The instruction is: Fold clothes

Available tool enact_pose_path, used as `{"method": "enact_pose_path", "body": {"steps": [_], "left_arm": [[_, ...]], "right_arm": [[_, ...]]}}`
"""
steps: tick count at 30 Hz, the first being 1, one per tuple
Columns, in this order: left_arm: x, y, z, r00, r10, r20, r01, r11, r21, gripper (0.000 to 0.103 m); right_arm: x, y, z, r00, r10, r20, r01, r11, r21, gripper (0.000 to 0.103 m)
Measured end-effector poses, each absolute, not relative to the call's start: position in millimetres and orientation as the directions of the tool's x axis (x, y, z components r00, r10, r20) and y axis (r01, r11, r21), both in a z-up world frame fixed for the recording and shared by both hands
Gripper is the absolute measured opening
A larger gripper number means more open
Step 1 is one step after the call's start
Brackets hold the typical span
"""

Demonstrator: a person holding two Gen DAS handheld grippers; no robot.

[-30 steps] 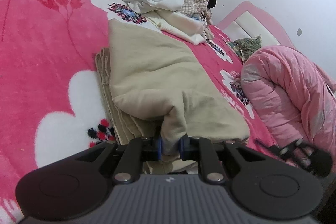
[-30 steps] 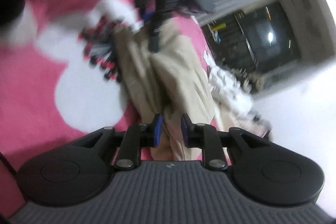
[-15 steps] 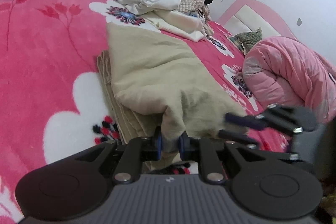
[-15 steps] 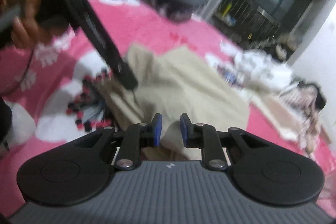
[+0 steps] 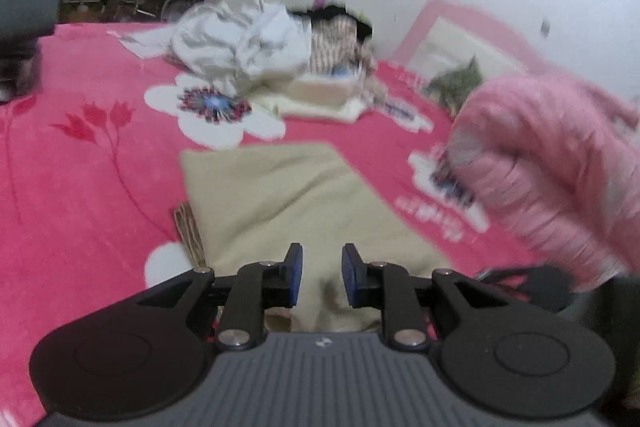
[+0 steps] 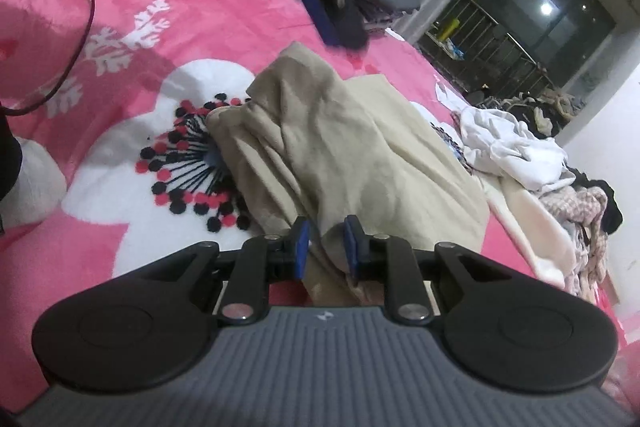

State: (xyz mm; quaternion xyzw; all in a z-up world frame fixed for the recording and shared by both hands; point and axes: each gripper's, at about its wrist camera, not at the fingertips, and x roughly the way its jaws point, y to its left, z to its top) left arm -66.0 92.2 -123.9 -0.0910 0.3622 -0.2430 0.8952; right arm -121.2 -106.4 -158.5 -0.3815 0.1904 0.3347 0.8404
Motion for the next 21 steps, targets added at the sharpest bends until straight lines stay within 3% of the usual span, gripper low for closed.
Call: {"method": "enact_pose_path", "body": {"steps": [11,15,21], "left_arm": [[-89,83,-143,0.652,-0.445,-0.614,0.396,0.890,-0.226,0.028],[-95,80,-144,0.645,-0.437,-0.627,0.425,0.887,-0.182,0.029],[-117,51,-122,0.719,-0.417,-0.556,0.535,0.843,0.058,0.031]], "right_arm": [[-92,-115,-113,0.723,0.497,-0.479,-0.675,0.658,-0.335,0.017],[-67,-112,-154,0.641,0.476,-0.603,-0.706,0.674,-0.219,0.019],[-58,-123,-154,0.619,0.500,-0.606,-0.687,0.719,-0.107,0.019]]}}
